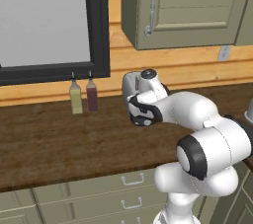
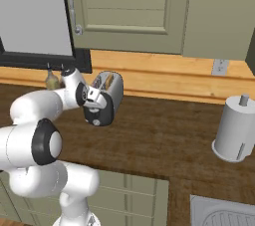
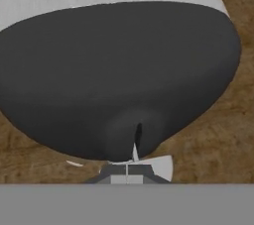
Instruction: Start the toaster. Once the lever pops up, take the bread to the plate on the dining counter.
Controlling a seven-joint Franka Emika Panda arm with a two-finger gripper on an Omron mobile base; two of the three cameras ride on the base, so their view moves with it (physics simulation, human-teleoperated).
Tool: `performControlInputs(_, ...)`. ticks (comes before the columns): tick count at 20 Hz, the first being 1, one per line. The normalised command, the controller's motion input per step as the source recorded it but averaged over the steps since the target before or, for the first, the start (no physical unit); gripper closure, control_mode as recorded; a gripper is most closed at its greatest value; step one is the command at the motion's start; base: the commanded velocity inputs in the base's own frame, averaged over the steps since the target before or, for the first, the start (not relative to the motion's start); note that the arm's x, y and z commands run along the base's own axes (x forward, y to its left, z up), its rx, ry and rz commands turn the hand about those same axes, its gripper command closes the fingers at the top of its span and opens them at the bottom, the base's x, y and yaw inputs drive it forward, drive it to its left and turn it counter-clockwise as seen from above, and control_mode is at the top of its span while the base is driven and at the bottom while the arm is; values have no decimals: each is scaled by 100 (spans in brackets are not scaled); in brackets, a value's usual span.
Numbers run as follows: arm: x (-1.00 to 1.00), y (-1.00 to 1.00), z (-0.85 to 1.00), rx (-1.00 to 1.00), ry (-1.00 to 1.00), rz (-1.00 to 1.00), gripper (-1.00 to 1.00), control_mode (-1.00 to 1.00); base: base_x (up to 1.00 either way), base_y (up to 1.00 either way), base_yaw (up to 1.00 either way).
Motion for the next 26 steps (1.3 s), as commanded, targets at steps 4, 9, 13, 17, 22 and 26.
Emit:
performControlInputs(4, 0, 0, -38, 0, 2, -3, 100, -100, 0, 0, 0)
performControlInputs(9, 0, 0, -36, 0, 0, -2, 100, -100, 0, 0, 0)
performControlInputs(13, -1, 1, -64, 0, 1, -2, 100, -100, 0, 0, 0)
performControlInputs(17, 0, 2, -69, 0, 2, -2, 100, -100, 0, 0, 0)
performControlInputs(22, -20, 1, -12, 1, 0, 0, 100, -100, 0, 0, 0)
performControlInputs(26, -81, 0, 71, 0, -3, 0, 100, -100, 0, 0, 0)
